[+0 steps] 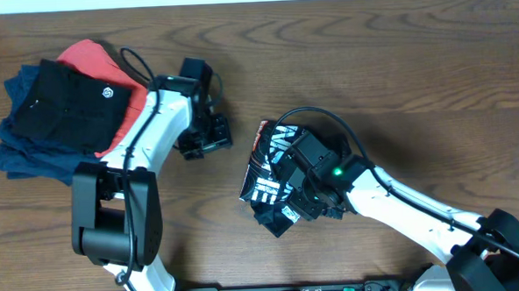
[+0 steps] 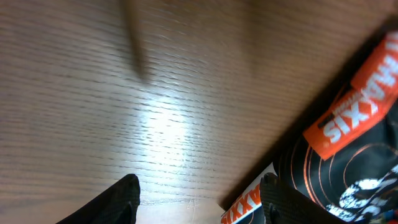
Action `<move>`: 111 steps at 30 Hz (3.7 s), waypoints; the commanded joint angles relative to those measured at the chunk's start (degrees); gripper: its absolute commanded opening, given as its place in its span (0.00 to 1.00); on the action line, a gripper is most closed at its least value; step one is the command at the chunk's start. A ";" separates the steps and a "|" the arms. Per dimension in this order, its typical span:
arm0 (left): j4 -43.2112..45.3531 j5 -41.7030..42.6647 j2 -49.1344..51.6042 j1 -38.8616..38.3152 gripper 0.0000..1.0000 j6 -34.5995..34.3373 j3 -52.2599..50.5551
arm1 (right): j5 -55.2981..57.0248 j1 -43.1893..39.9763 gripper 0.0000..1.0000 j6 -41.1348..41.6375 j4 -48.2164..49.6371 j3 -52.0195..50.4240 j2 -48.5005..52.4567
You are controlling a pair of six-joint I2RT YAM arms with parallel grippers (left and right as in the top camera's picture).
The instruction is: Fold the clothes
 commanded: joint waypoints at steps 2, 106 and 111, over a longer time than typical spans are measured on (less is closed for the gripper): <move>-0.37 3.08 0.63 2.23 0.64 -1.16 -0.39 | 0.17 1.07 0.50 -0.33 0.44 -0.42 2.91; 12.85 3.56 -7.54 -30.51 0.63 -19.63 -21.18 | 9.11 -25.53 0.70 17.25 -1.84 6.56 -14.88; 12.83 3.98 -7.52 -30.56 0.30 -20.00 -21.29 | 9.11 -25.53 0.69 17.27 -1.90 6.56 -14.95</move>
